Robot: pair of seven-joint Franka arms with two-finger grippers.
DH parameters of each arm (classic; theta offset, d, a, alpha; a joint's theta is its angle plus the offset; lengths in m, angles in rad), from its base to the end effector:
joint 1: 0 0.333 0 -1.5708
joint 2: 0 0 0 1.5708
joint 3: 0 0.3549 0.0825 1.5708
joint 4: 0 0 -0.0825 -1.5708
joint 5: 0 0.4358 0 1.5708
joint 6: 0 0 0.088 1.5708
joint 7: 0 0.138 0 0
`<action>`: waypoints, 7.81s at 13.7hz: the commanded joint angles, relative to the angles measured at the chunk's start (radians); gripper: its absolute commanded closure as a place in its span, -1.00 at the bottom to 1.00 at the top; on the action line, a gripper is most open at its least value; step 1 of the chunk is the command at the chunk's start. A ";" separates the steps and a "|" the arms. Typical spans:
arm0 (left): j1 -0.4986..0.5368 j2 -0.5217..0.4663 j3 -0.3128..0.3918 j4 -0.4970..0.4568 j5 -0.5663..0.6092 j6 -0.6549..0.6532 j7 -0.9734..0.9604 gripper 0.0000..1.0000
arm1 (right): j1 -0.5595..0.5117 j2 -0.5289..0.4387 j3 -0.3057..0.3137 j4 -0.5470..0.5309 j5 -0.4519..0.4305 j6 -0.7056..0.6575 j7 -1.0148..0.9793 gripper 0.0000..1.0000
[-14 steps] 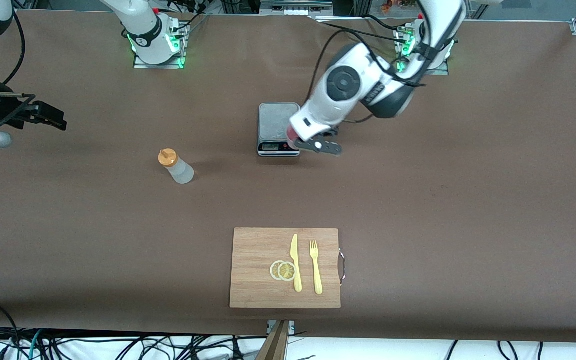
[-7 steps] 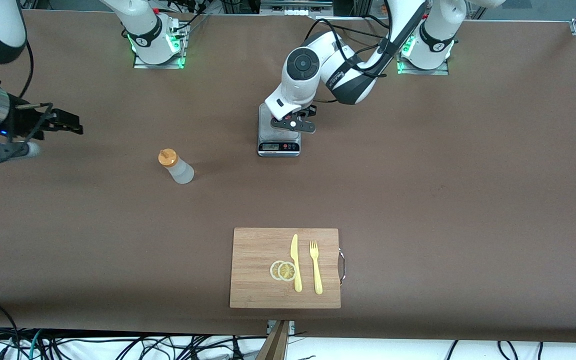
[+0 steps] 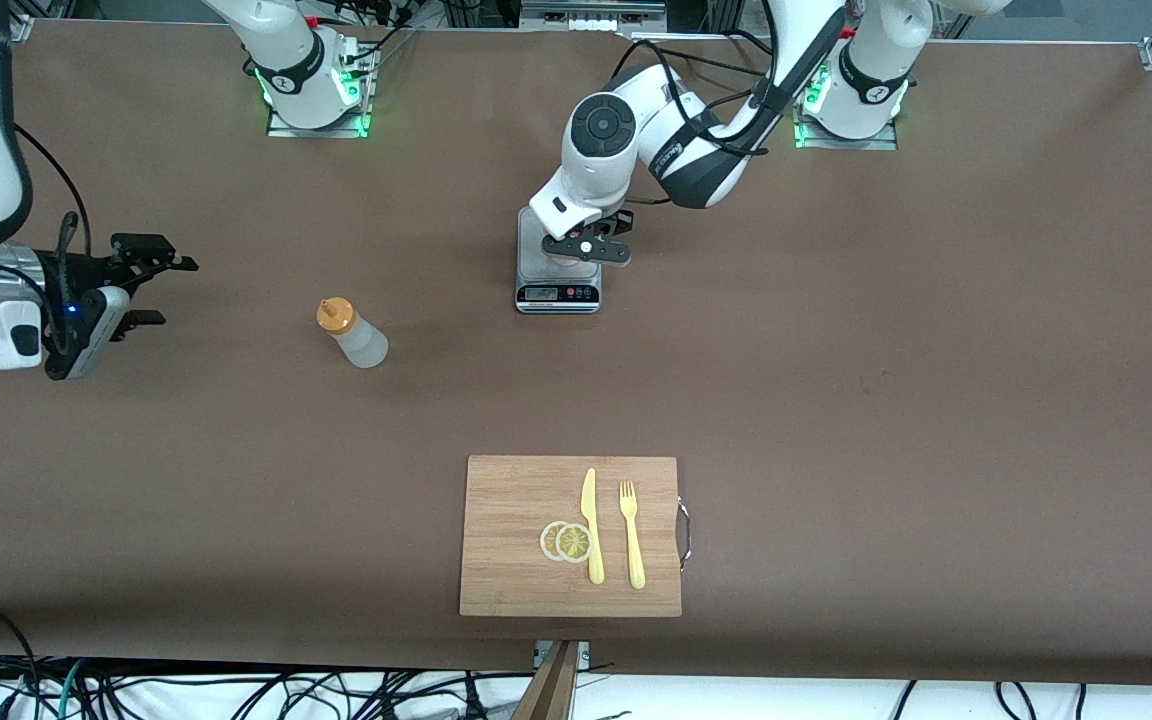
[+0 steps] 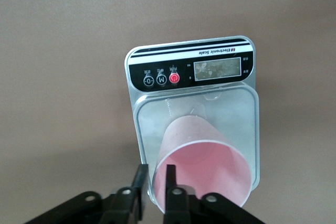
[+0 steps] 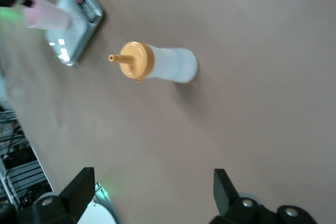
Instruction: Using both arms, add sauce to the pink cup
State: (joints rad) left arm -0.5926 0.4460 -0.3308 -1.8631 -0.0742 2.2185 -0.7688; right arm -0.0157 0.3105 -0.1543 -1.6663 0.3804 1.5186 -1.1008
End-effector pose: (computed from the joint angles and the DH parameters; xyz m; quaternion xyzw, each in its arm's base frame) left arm 0.4161 -0.5411 0.2559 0.9936 -0.0409 -0.0974 0.0399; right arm 0.6422 -0.0488 0.3957 -0.8743 -0.4003 0.0813 0.2623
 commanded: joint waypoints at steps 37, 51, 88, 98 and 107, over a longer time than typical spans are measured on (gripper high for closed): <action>0.613 -0.251 0.268 0.499 0.040 -0.778 0.700 -1.00 | -0.066 0.489 0.141 0.085 0.473 -0.061 -1.100 0.79; 0.613 -0.250 0.268 0.499 0.036 -0.778 0.700 -1.00 | 0.362 0.259 0.147 0.158 0.010 0.071 -0.391 1.00; 0.614 -0.248 0.268 0.499 0.030 -0.778 0.701 -1.00 | 0.589 0.277 0.460 0.140 -0.624 -0.003 0.282 1.00; 0.614 -0.248 0.268 0.499 0.028 -0.778 0.701 -1.00 | 0.502 0.225 0.443 0.131 -0.451 0.127 0.133 1.00; 0.614 -0.248 0.268 0.499 0.028 -0.777 0.700 -1.00 | 0.307 0.162 0.259 0.048 0.032 0.236 -0.472 0.98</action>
State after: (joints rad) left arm 0.0214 0.1898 -0.0650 -1.3878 -0.0462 1.4610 -0.0904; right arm 0.3507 0.5218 0.1191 -1.5679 0.3043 1.7487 -1.4475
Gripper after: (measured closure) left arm 0.000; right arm 0.670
